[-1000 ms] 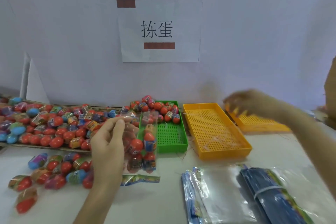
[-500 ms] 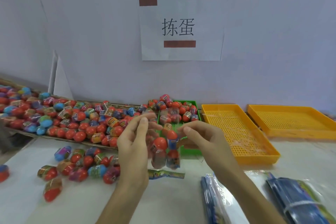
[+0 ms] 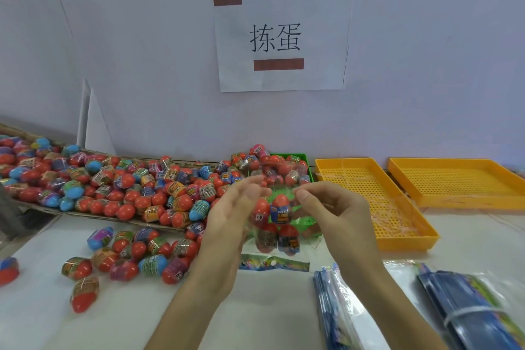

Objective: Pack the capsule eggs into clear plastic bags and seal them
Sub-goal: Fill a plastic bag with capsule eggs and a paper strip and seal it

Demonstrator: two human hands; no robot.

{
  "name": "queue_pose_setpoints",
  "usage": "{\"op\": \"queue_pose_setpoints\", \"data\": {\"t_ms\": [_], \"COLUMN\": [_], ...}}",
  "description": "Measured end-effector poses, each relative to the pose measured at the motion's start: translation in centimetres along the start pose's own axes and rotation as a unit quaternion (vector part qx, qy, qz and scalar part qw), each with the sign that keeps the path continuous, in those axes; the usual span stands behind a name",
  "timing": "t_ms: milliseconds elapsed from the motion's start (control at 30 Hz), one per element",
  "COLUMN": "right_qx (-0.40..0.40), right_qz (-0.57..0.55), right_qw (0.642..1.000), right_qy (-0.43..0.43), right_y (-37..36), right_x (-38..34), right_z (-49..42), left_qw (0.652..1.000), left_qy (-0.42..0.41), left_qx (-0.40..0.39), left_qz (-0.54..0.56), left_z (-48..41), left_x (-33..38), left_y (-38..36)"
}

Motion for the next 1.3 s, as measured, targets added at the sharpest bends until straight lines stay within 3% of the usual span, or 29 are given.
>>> {"op": "queue_pose_setpoints", "data": {"t_ms": [133, 367, 567, 1033, 1300], "right_qx": [0.012, -0.035, -0.026, 0.027, 0.07], "right_qz": [-0.008, -0.008, 0.004, -0.047, -0.071], "right_qw": [1.0, 0.997, 0.998, 0.996, 0.992], "right_qy": [-0.003, -0.068, -0.06, -0.066, -0.077], "right_y": [0.4, -0.5, -0.5, 0.1, 0.4], "right_x": [-0.3, 0.3, 0.6, 0.3, 0.8], "right_z": [0.0, 0.1, 0.2, 0.2, 0.1], "left_qw": [0.998, 0.996, 0.996, 0.996, 0.991], "left_qy": [-0.038, -0.084, -0.075, -0.066, -0.035], "left_qx": [-0.04, -0.008, -0.008, 0.064, 0.054], "left_qz": [0.001, -0.04, -0.056, 0.011, 0.114], "left_z": [1.4, 1.5, 1.6, 1.5, 1.3], "left_x": [-1.1, -0.8, -1.0, -1.0, -1.2], "left_y": [-0.1, 0.1, 0.0, 0.1, 0.1]}}
Point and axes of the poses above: each hand's wrist, its own z-axis away from the middle knuckle, its own y-axis out of the back of the hand, x = y × z, the point moved 4 cm from there along -z, towards the middle knuckle, and after that the axes turned 12 degrees about -y, right-handed, at the moved point
